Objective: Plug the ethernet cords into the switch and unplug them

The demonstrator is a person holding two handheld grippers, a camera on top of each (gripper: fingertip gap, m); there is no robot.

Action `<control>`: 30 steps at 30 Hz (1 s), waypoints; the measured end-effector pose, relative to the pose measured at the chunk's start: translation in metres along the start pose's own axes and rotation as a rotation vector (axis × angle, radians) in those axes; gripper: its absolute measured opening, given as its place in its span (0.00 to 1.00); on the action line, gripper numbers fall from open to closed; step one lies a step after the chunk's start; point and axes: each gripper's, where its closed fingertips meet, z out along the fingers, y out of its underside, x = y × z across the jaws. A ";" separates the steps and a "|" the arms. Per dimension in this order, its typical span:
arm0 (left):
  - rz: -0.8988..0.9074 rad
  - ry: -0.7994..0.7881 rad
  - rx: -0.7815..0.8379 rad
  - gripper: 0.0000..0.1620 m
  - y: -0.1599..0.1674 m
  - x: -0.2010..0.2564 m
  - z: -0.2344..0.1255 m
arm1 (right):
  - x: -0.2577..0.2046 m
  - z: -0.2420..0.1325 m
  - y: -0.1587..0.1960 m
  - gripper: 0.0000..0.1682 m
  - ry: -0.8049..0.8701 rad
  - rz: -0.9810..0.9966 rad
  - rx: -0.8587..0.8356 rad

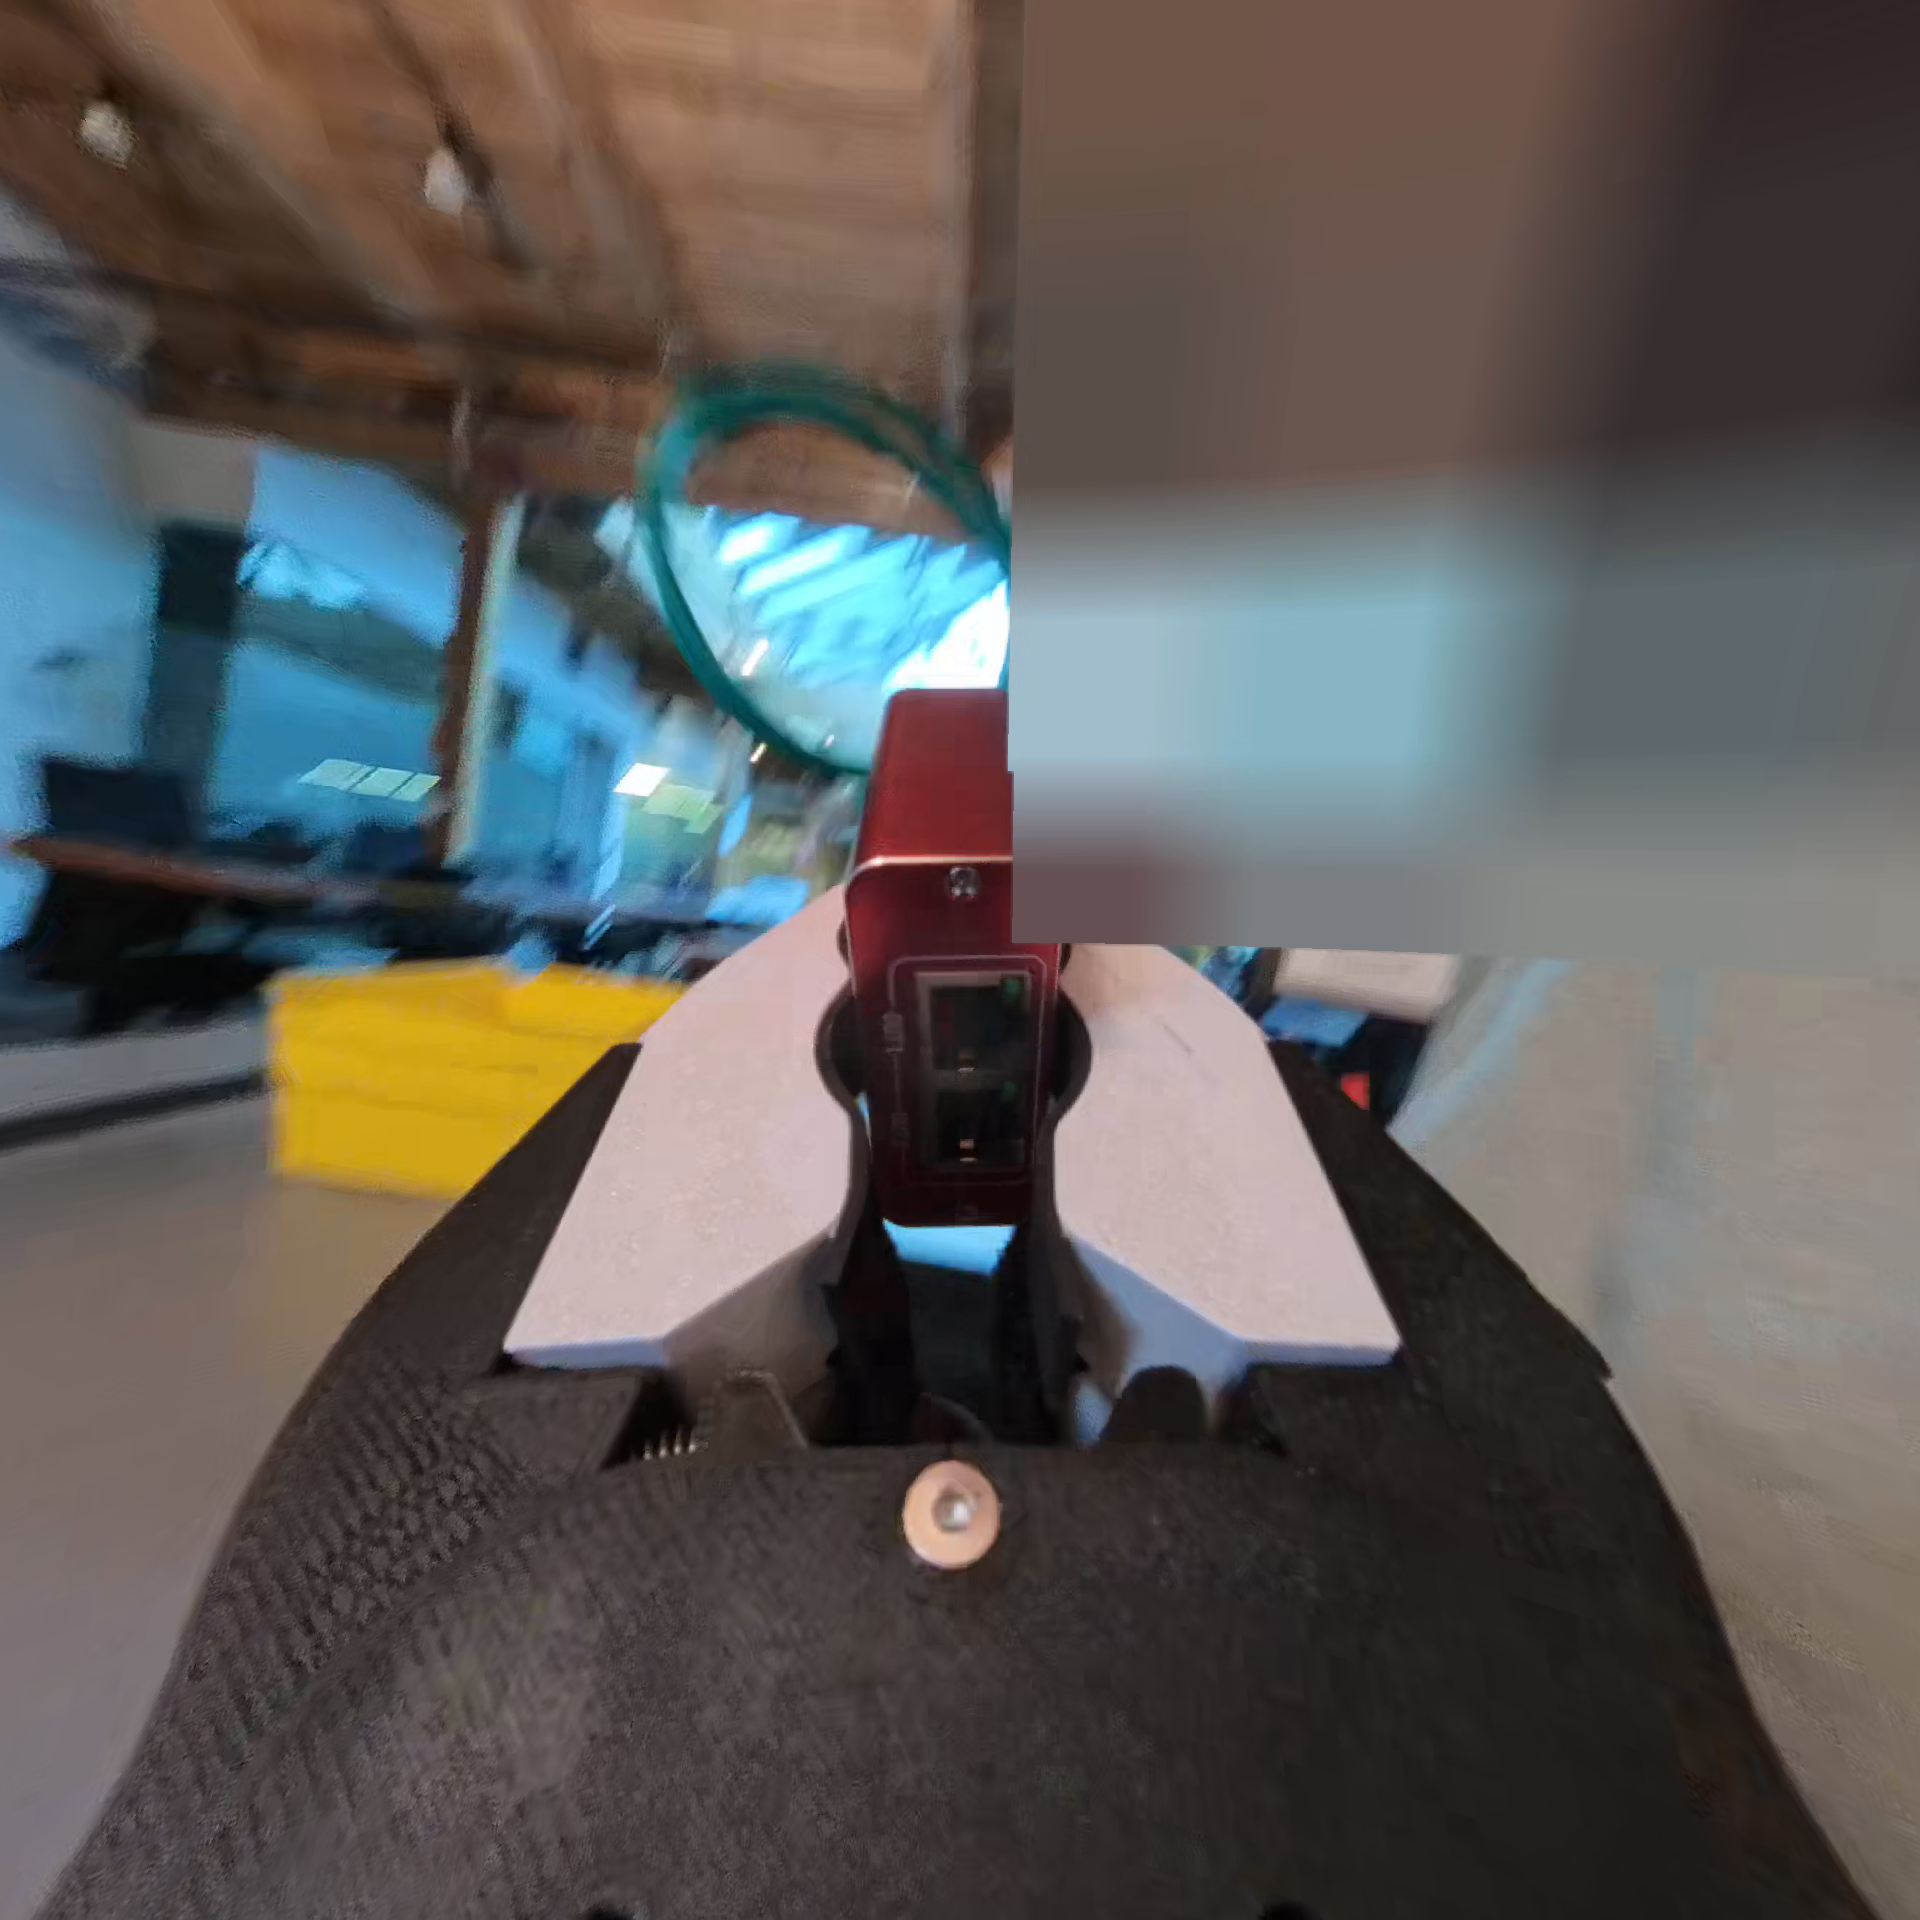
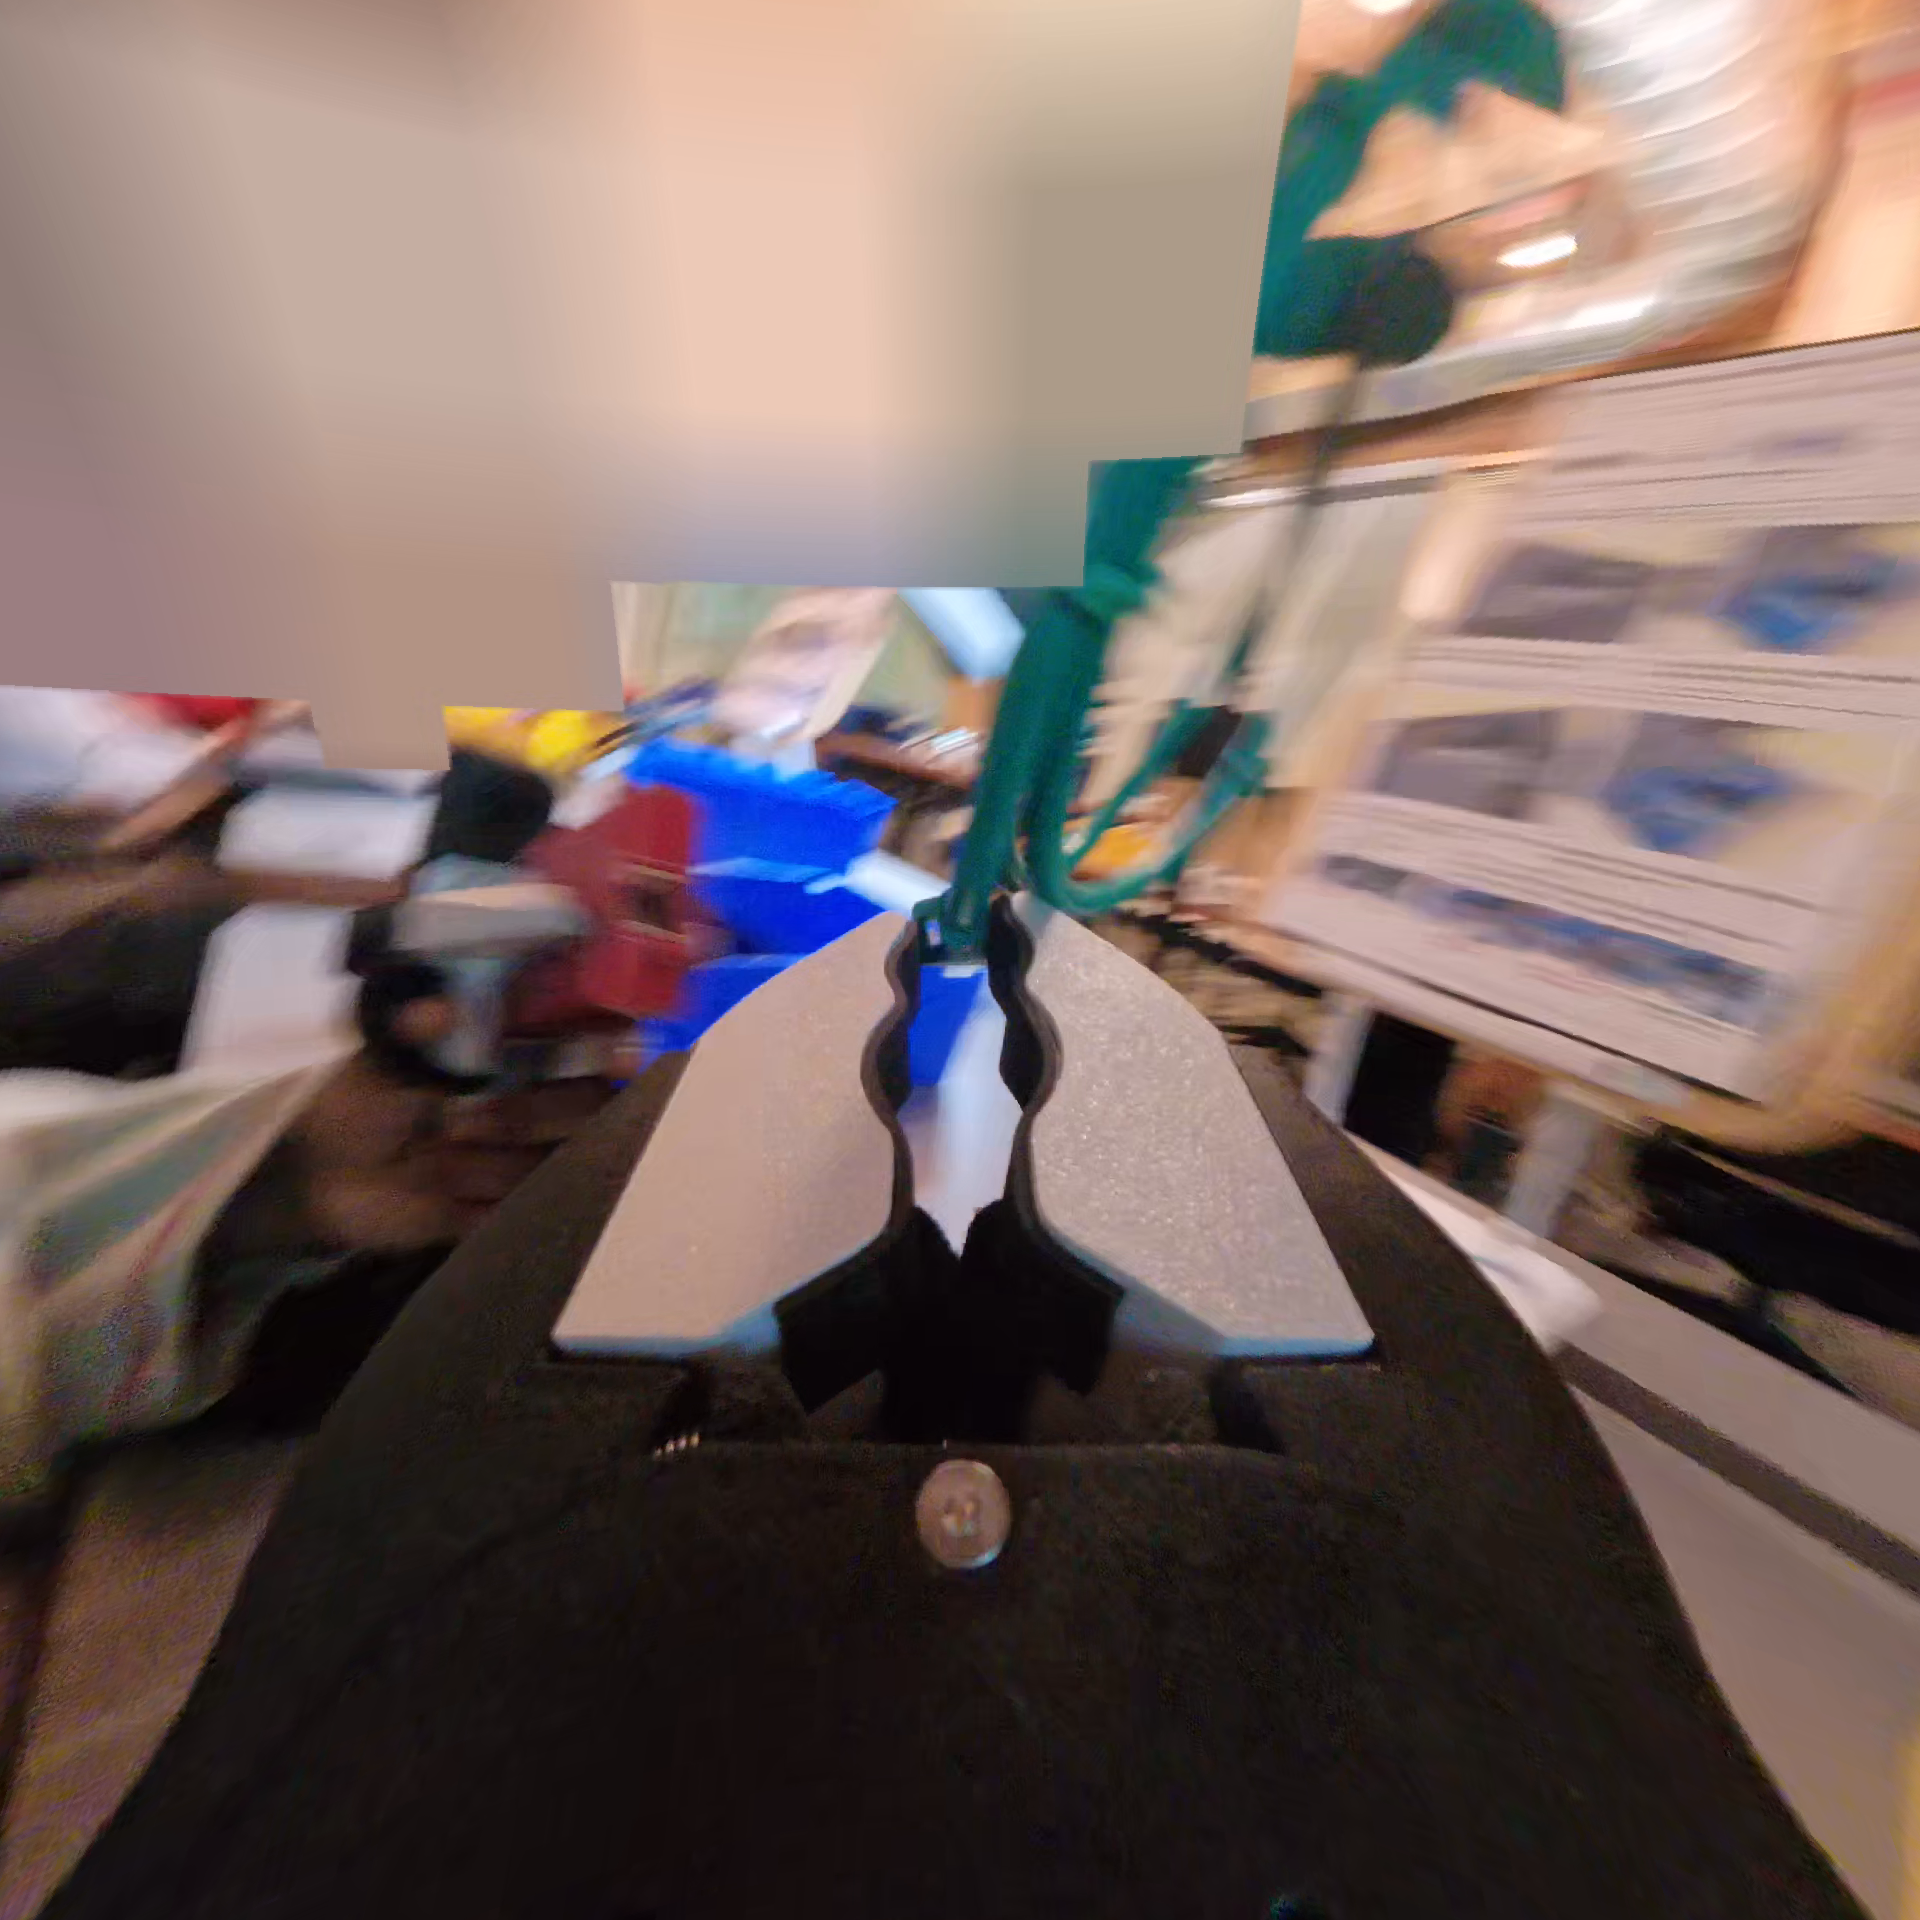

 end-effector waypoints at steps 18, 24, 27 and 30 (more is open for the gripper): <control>-0.044 -0.109 -0.077 0.17 0.016 -0.021 0.003 | 0.178 -0.200 0.033 0.08 0.823 -0.240 -0.932; -0.043 -0.106 -0.093 0.17 0.019 -0.020 0.004 | 0.207 -0.253 0.075 0.08 1.012 -0.197 -1.185; -0.050 -0.103 -0.088 0.17 0.018 -0.020 0.004 | 0.213 -0.262 0.099 0.08 1.026 -0.159 -1.298; -0.054 -0.103 -0.091 0.17 0.019 -0.021 0.004 | 0.212 -0.266 0.123 0.08 0.995 -0.102 -1.421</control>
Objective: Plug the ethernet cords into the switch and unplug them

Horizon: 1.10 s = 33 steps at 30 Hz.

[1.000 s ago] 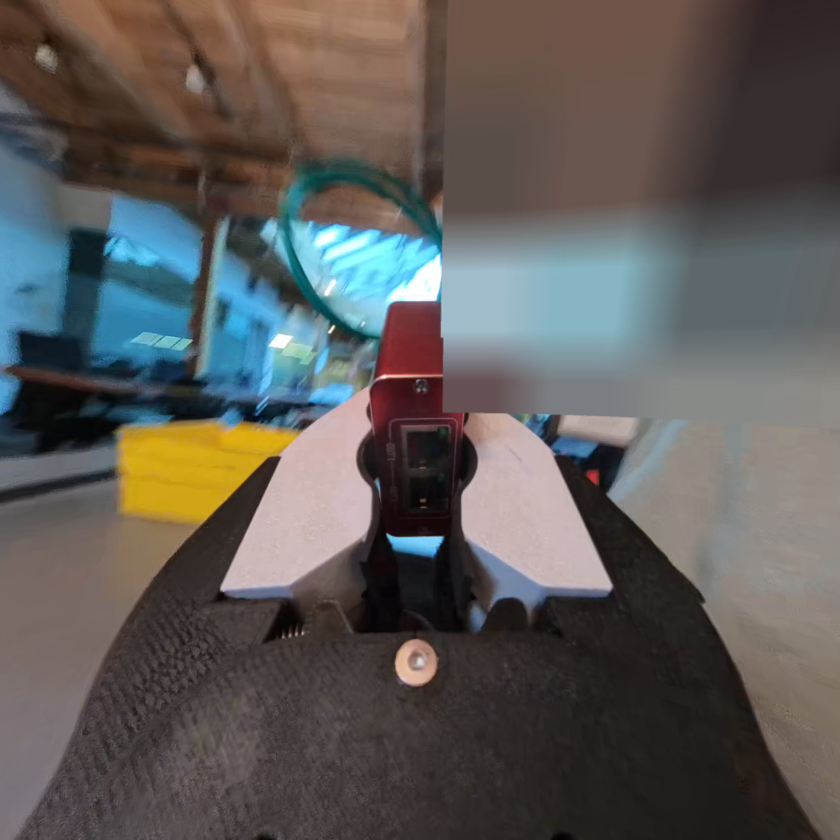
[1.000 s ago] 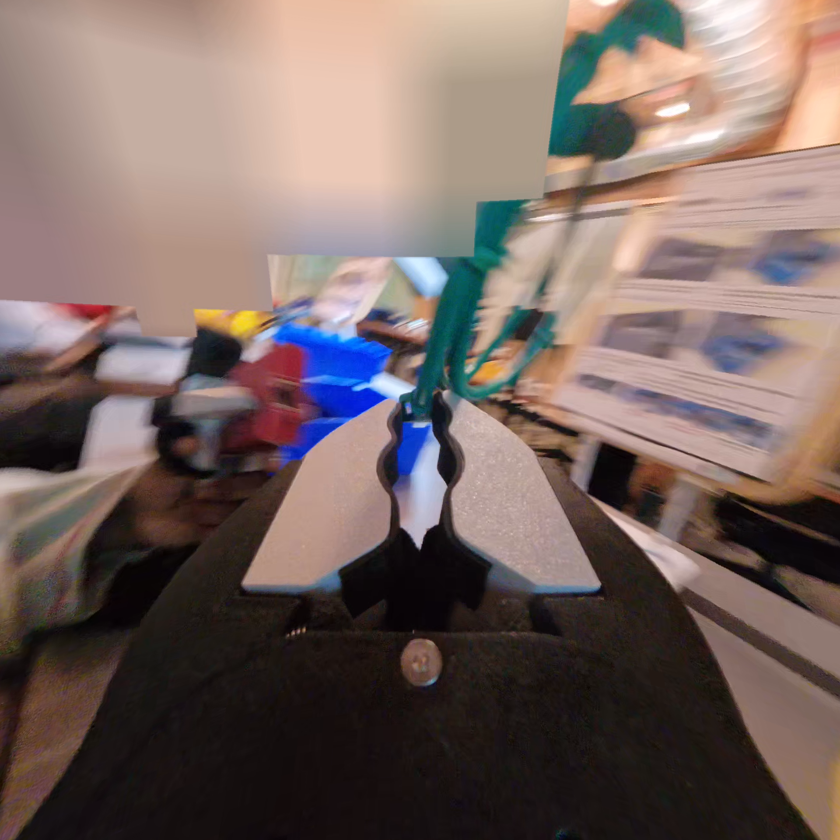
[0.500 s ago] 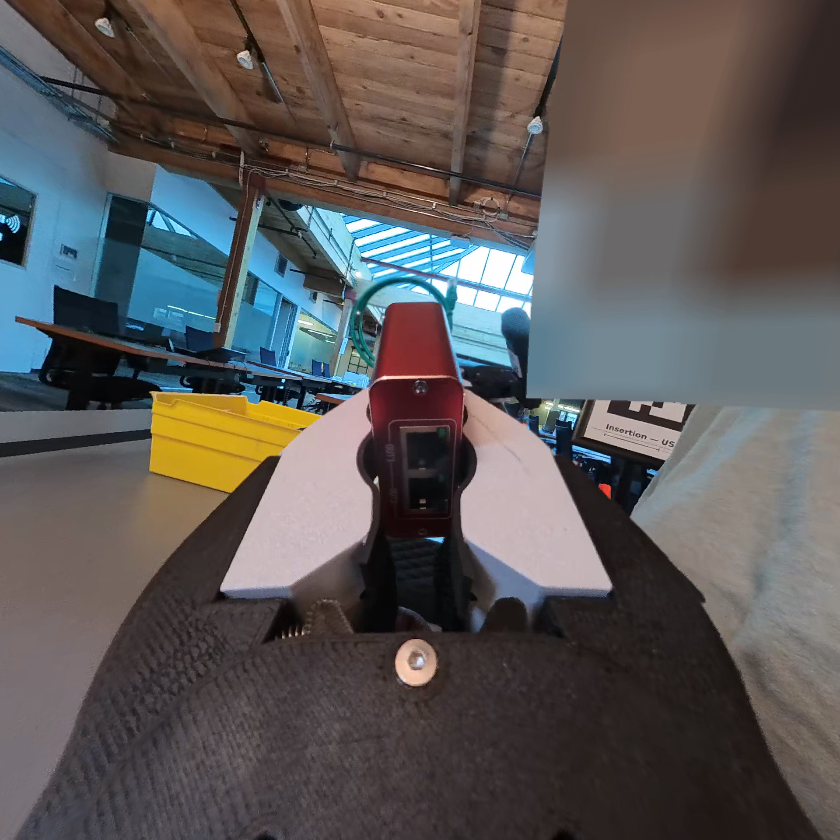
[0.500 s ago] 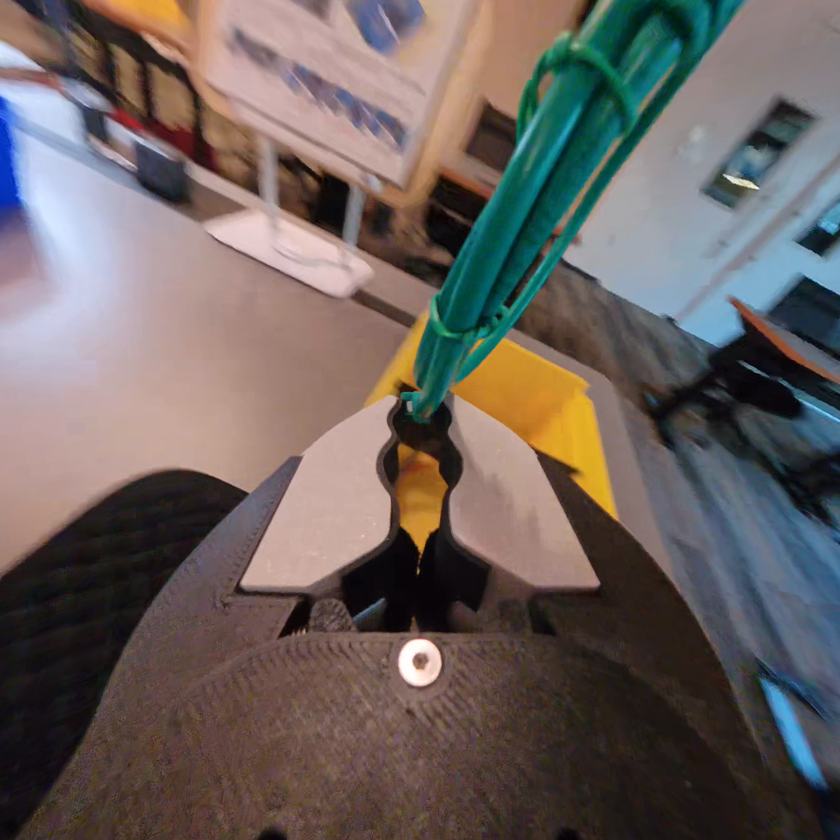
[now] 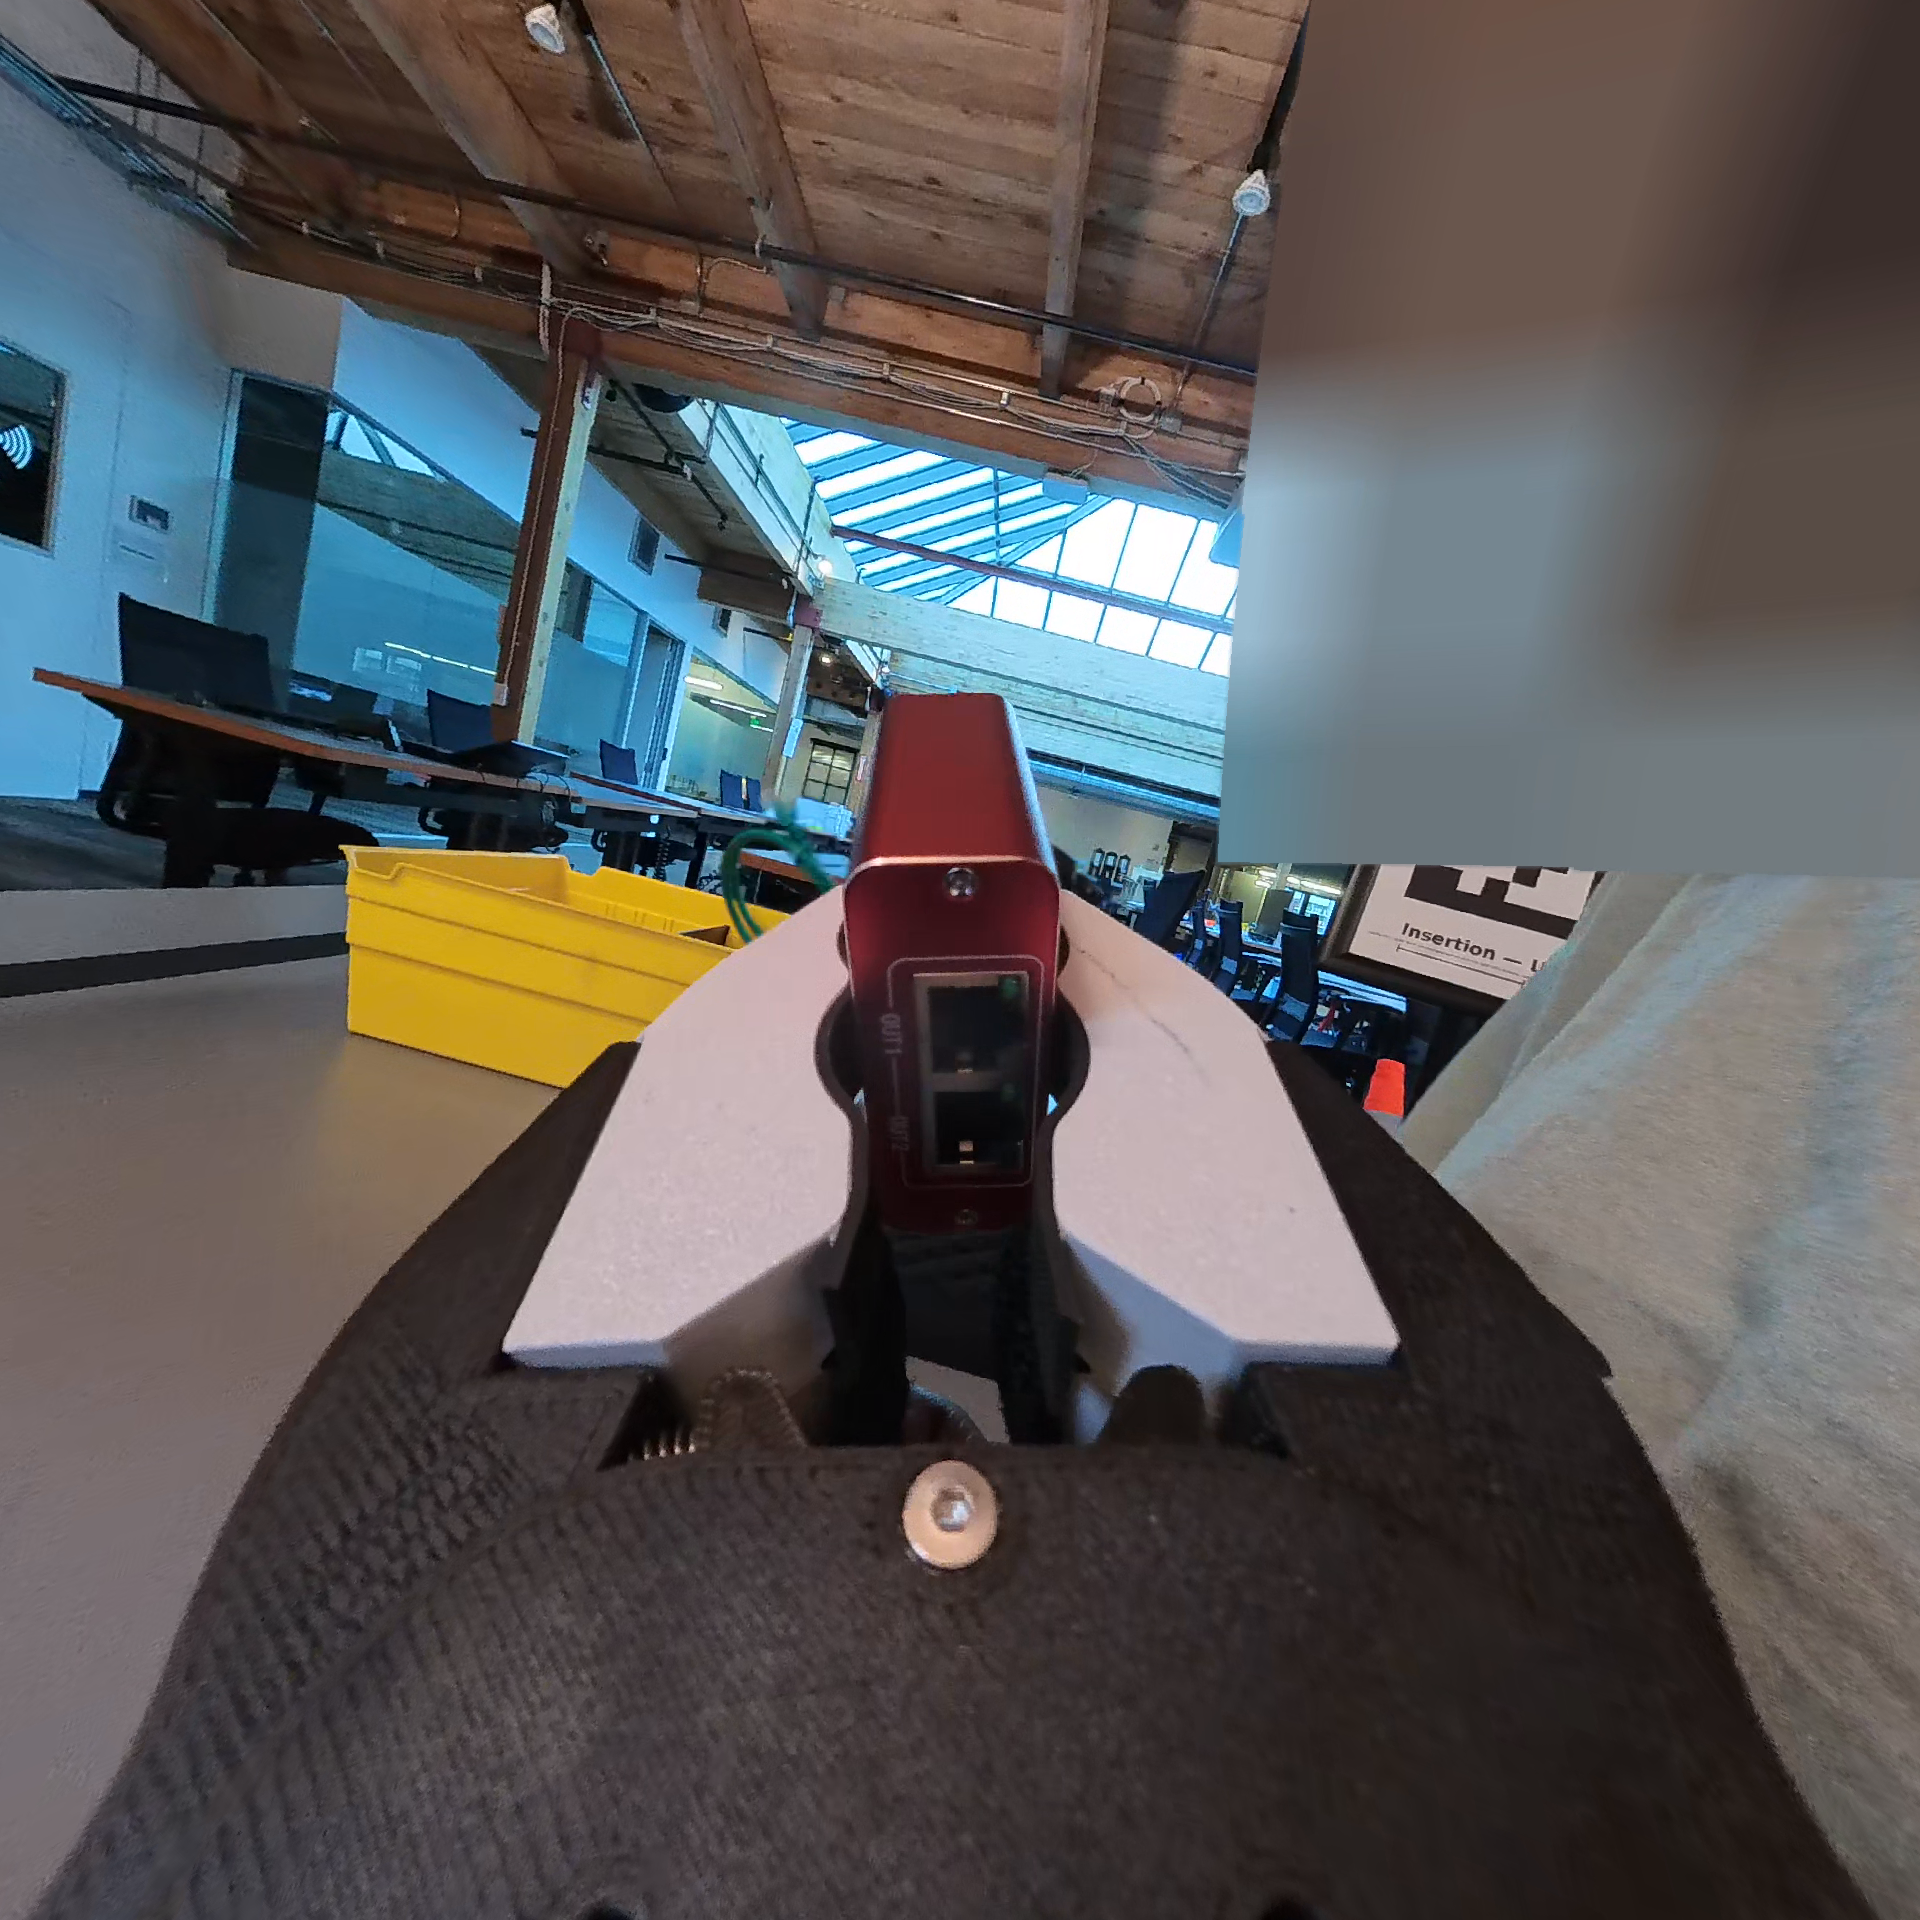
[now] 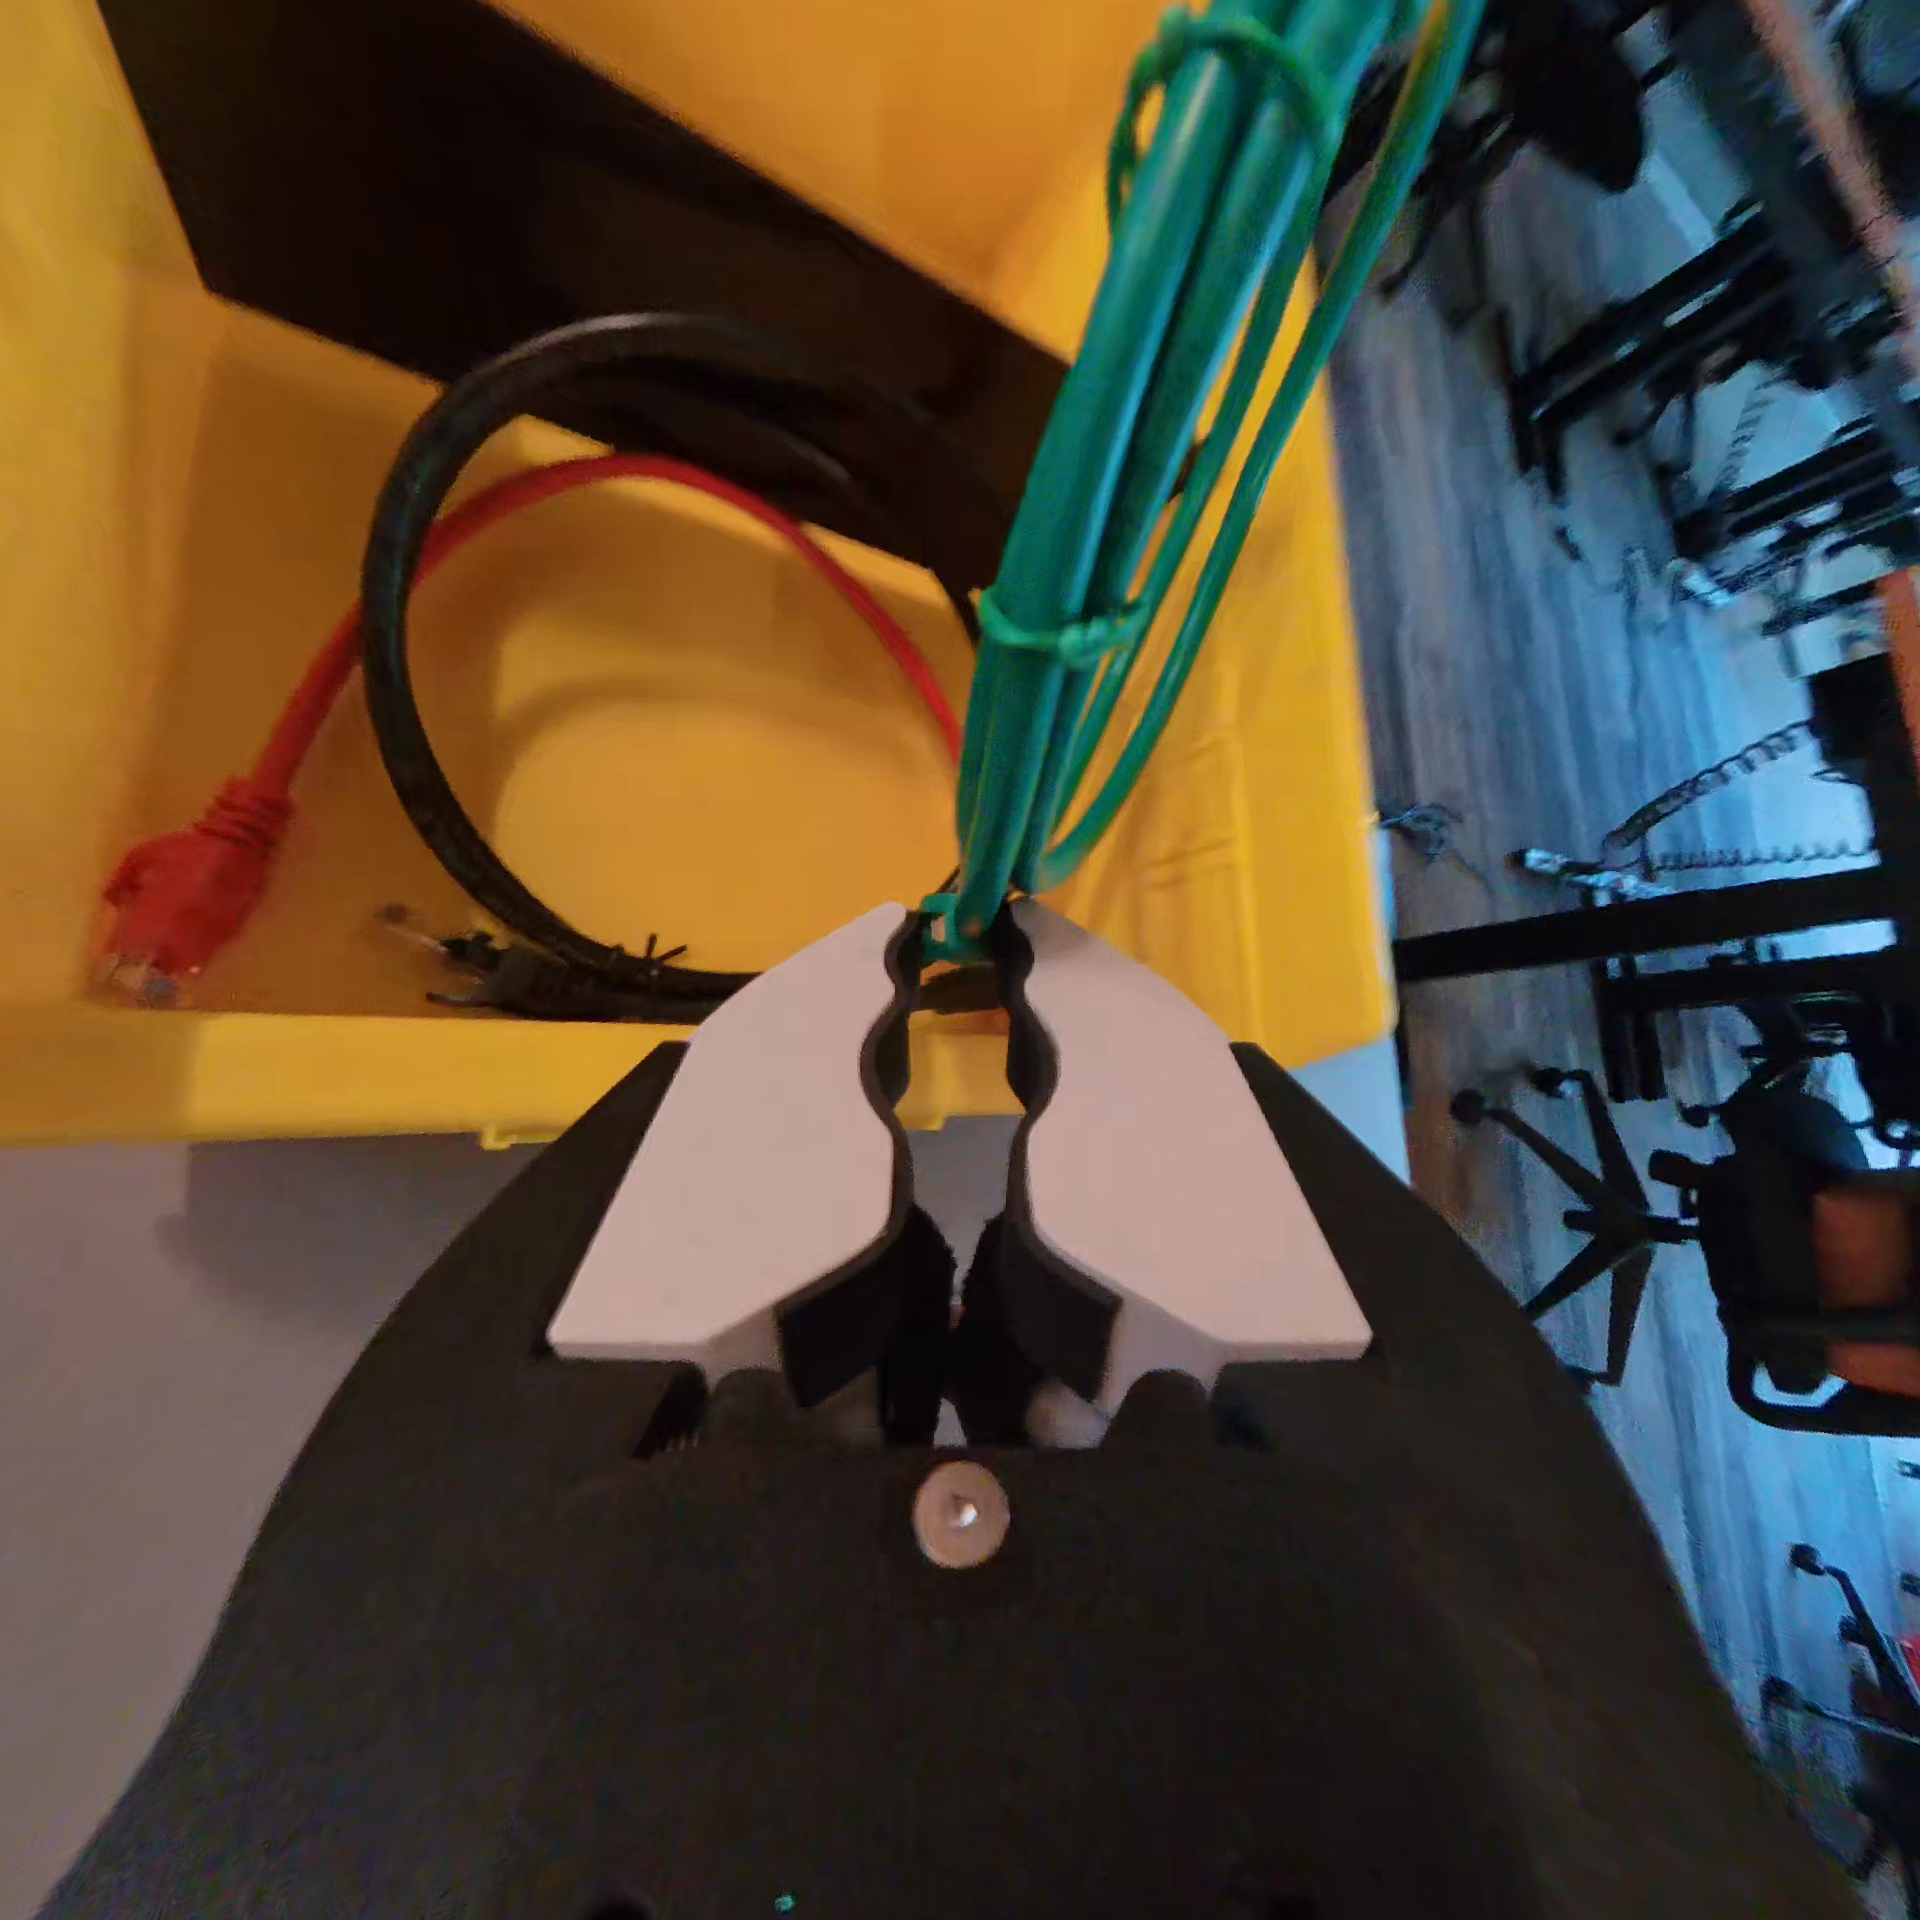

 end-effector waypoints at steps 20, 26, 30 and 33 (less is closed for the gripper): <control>-0.020 0.020 0.008 0.17 -0.001 0.002 0.000 | -0.084 0.025 -0.036 0.08 -0.515 -0.286 0.064; -0.027 0.022 -0.004 0.17 0.001 0.002 0.000 | -0.093 -0.003 -0.029 0.08 -0.692 -0.234 0.075; -0.029 0.015 -0.001 0.17 0.001 0.001 0.000 | -0.076 -0.016 -0.045 0.16 -0.715 -0.128 0.170; -0.026 0.014 -0.011 0.17 0.002 0.001 0.001 | -0.046 -0.018 -0.086 0.24 -0.566 -0.011 0.362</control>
